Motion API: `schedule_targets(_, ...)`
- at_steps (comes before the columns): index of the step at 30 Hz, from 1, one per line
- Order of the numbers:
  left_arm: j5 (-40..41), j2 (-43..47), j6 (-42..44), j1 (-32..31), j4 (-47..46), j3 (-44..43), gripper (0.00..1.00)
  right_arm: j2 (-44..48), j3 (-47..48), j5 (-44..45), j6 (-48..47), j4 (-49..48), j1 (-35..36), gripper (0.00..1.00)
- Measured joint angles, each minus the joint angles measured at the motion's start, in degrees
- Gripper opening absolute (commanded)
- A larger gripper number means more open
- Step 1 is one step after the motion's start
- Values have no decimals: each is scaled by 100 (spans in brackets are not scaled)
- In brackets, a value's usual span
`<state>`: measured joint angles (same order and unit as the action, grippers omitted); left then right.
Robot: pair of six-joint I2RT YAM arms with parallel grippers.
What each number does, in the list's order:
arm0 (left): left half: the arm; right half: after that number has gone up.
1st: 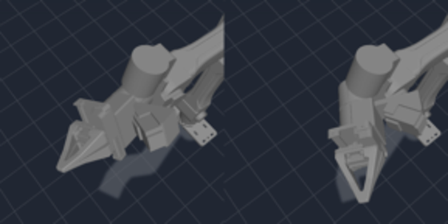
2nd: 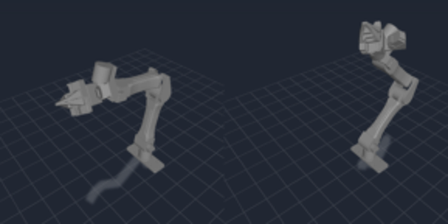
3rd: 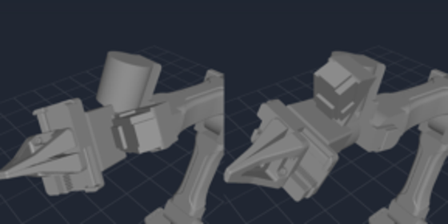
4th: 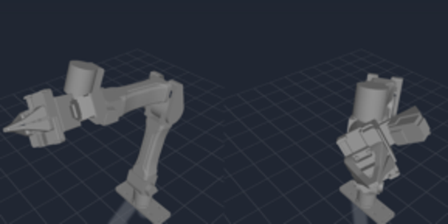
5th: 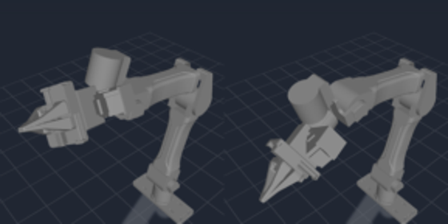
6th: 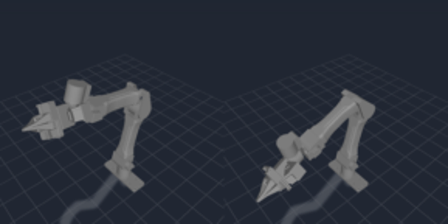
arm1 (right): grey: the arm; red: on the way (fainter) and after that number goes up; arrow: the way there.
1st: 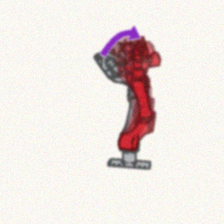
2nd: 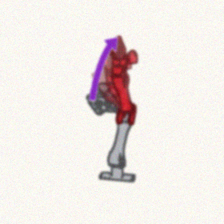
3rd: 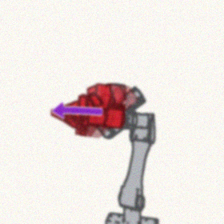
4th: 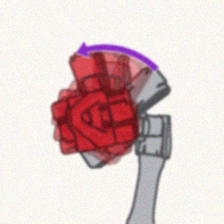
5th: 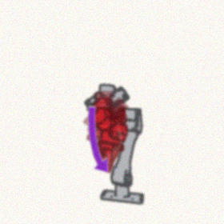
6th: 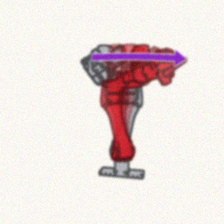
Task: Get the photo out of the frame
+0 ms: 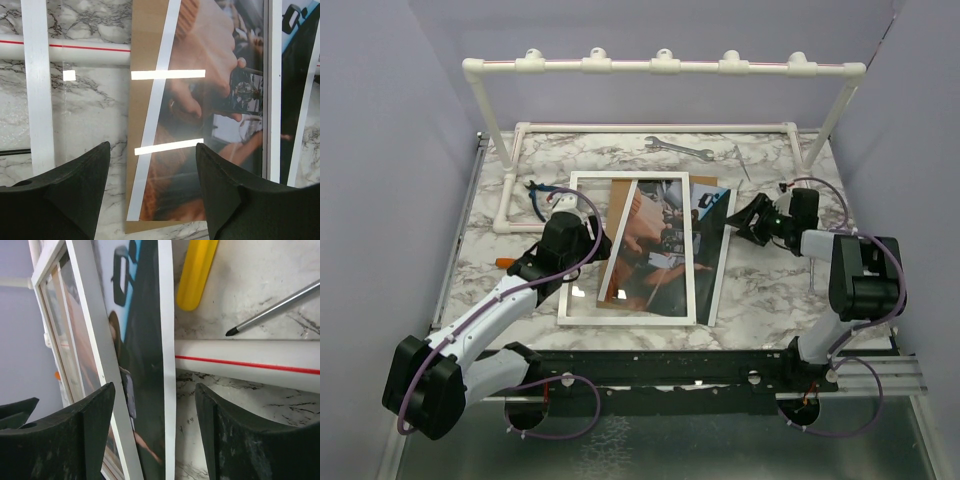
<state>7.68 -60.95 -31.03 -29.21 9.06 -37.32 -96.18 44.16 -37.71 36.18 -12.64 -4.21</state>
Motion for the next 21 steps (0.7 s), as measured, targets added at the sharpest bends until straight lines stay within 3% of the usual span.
schedule_targets(4, -39, 7, -26, 0, -28, 39, 70, -203, -291, -254, 157, -487, 0, 65)
schedule_targets(15, -74, 7, -48, 2, -120, 55, 70, -629, -726, -990, 850, -1875, 0, 40)
schedule_targets(21, -79, 37, -55, 2, -120, 72, 70, -629, -695, -1322, 1034, -2288, 68, 38)
